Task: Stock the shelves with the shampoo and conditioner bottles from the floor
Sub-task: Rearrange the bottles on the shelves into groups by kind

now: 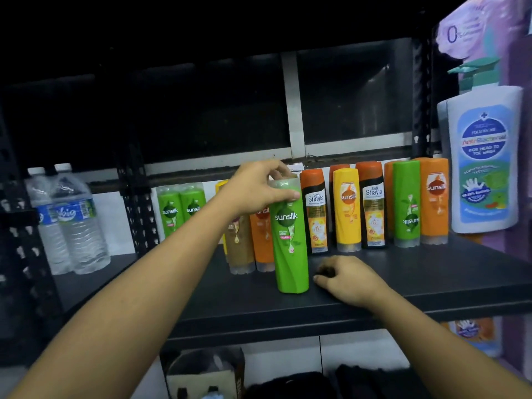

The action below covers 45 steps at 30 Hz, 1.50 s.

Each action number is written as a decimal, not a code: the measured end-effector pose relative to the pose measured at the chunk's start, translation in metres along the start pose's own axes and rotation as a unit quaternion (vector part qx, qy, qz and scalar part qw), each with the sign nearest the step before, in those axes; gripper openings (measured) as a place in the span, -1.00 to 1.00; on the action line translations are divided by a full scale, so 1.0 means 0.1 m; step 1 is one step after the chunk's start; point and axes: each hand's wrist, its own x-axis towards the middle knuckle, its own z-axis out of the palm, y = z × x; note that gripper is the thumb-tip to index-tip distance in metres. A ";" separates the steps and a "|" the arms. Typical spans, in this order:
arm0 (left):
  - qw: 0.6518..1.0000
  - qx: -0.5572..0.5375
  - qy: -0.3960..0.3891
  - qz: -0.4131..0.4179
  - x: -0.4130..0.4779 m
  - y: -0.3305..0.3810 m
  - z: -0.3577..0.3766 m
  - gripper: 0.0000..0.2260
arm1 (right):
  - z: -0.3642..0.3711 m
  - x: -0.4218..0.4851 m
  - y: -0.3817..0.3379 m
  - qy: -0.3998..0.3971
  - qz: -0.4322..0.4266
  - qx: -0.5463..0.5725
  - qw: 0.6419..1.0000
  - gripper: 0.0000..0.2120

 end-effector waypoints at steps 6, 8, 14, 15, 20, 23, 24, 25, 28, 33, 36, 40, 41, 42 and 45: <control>0.992 -0.107 0.054 -0.050 -0.31 -0.12 0.22 -0.35 | -0.02 -0.03 -0.03 -0.001 -0.016 -0.017 1.000 -0.69; 0.980 -0.171 0.057 -0.088 -0.47 -0.17 0.42 -0.22 | -0.02 -0.03 -0.03 0.000 -0.017 -0.019 1.000 -0.70; 0.969 -0.219 0.021 -0.113 -0.95 -0.22 0.95 -0.17 | -0.02 -0.02 -0.05 -0.045 -0.046 -0.030 0.997 -0.62; 0.967 -0.225 0.026 -0.116 -0.97 -0.25 0.97 -0.18 | -0.02 -0.01 -0.06 -0.055 -0.051 -0.029 0.997 -0.59; 0.969 -0.206 0.033 -0.129 -1.16 -0.51 0.71 -0.21 | -0.04 0.02 -0.11 -0.139 -0.100 -0.049 0.984 -0.47; 0.966 -0.202 0.036 -0.158 -1.35 -0.79 0.45 -0.21 | 0.01 0.03 -0.29 -0.173 -0.135 -0.049 0.974 -0.49; 0.965 -0.194 0.043 -0.170 -1.41 -0.90 0.38 -0.19 | 0.06 0.03 -0.40 -0.175 -0.152 -0.045 0.972 -0.48; 0.965 -0.184 0.051 -0.178 -1.45 -1.01 0.31 -0.17 | 0.12 0.03 -0.55 -0.175 -0.173 -0.041 0.968 -0.47; 0.964 -0.138 0.082 -0.211 -1.56 -1.32 0.11 -0.07 | 0.37 0.05 -1.07 -0.190 -0.243 -0.028 0.951 -0.45; 0.957 -0.116 0.116 -0.240 -1.60 -1.75 -0.11 -0.32 | 0.72 0.35 -1.69 -0.216 -0.267 -0.044 0.938 -0.44; 0.954 -0.098 0.129 -0.250 -1.51 -1.99 -0.14 -0.40 | 0.86 0.52 -1.81 -0.217 -0.268 -0.061 0.937 -0.42; 0.950 -0.085 0.152 -0.257 -1.36 -2.29 -0.11 -0.44 | 0.97 0.60 -1.75 -0.201 -0.256 -0.029 0.945 -0.42; 0.949 -0.080 0.158 -0.261 -1.33 -2.36 -0.10 -0.44 | 0.98 0.60 -1.74 -0.199 -0.257 -0.026 0.945 -0.42; 0.948 -0.075 0.161 -0.265 -1.30 -2.41 -0.09 -0.44 | 0.98 0.60 -1.73 -0.199 -0.257 -0.024 0.946 -0.43; 0.945 -0.064 0.174 -0.270 -1.23 -2.55 -0.03 -0.42 | 0.97 0.59 -1.72 -0.196 -0.257 -0.022 0.946 -0.42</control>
